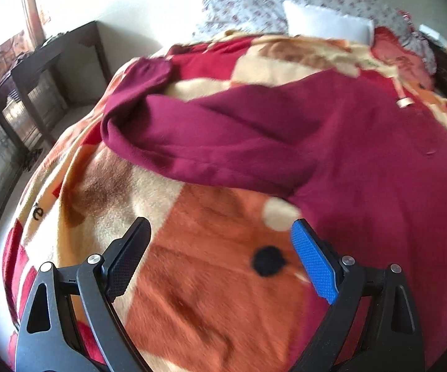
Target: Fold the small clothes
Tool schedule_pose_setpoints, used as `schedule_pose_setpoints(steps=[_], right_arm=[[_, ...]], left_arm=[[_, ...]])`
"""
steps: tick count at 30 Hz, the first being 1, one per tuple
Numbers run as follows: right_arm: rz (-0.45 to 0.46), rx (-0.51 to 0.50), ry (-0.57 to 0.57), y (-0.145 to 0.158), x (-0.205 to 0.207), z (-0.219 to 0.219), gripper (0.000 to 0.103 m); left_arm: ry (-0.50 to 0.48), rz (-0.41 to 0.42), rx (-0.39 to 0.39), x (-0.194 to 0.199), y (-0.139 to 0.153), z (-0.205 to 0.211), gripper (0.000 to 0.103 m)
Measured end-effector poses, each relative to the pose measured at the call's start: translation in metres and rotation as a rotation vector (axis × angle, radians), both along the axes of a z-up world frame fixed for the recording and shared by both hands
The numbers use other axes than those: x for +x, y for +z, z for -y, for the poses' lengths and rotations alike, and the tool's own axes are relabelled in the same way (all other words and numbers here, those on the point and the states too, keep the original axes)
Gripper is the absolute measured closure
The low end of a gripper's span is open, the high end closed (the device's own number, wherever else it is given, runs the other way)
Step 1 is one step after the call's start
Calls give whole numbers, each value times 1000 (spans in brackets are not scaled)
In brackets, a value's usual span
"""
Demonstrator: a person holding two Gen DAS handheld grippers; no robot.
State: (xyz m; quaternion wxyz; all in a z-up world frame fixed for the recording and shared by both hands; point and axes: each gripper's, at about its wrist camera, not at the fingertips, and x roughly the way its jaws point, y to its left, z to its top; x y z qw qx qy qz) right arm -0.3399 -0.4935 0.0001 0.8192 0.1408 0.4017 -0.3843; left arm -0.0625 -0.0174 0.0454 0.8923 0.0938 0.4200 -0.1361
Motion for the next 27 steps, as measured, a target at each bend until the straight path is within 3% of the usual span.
schedule_pose_setpoints(steps=[13,17,22,27], right_arm=[[21,16,140,97,-75,-53,0],[79,29,190,133,-92,-69,0],[155,64,252,159,-85,-94,0],[275,196,310,163,-61,-122,0]], left_arm=[[-139,19,-76,-54,36,34,11],[-167,29,-86,-70,43,41,11],[-189,33,-92,-83,49,48,11],[-196,45,-88,-91,58,55,11]])
